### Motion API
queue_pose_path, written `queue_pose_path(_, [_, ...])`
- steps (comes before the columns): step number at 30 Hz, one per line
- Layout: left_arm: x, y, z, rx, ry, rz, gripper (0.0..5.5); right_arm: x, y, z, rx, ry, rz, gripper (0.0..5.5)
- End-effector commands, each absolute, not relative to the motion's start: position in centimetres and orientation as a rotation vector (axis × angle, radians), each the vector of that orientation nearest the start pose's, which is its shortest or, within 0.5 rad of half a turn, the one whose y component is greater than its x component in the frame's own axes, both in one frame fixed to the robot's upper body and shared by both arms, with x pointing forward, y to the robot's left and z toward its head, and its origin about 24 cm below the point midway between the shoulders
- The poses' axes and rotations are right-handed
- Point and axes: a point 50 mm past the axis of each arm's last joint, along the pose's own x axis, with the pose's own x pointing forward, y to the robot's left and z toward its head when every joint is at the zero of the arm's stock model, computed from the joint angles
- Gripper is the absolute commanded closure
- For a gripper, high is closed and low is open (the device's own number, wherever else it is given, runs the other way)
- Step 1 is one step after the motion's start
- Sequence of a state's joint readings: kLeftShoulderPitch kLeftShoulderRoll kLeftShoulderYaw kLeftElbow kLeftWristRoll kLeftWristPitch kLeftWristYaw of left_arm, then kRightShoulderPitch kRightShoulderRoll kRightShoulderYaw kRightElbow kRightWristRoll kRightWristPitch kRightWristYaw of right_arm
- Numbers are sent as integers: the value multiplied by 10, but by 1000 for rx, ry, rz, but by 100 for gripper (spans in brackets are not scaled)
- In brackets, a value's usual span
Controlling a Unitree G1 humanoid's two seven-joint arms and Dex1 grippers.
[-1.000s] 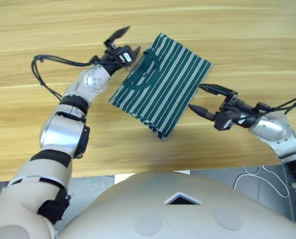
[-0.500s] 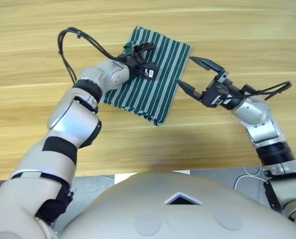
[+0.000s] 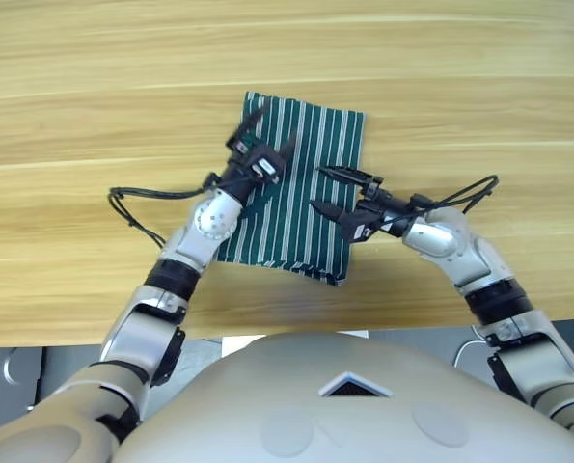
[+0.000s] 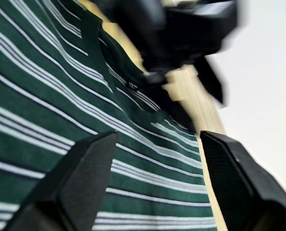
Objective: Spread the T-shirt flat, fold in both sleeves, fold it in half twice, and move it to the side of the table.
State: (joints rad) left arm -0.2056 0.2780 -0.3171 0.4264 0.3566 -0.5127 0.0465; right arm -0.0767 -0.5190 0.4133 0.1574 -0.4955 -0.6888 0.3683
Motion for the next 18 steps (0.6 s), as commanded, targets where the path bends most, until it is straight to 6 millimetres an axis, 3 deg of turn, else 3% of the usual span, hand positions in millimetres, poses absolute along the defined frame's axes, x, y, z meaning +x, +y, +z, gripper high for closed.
queue_pose_path(1, [274,125,58,493,-353,-296,217,208,-119,36,-986,-408,1092,231])
queue_pose_path(4, [273,136,74,424,-381,-213,217,203,-132,38,-1012,-373,1094,231])
queue_pose_path(7, [271,159,88,422,-418,-191,217,174,-146,33,-994,-292,1237,231])
queue_pose_path(11, [274,219,92,580,-369,-79,217,152,-163,22,-1008,-152,1310,231])
queue_pose_path(14, [274,235,100,624,-392,-38,217,158,-172,13,-1045,-84,1270,231])
queue_pose_path(18, [270,239,100,690,-396,-86,217,174,-178,10,-1082,-67,1191,231])
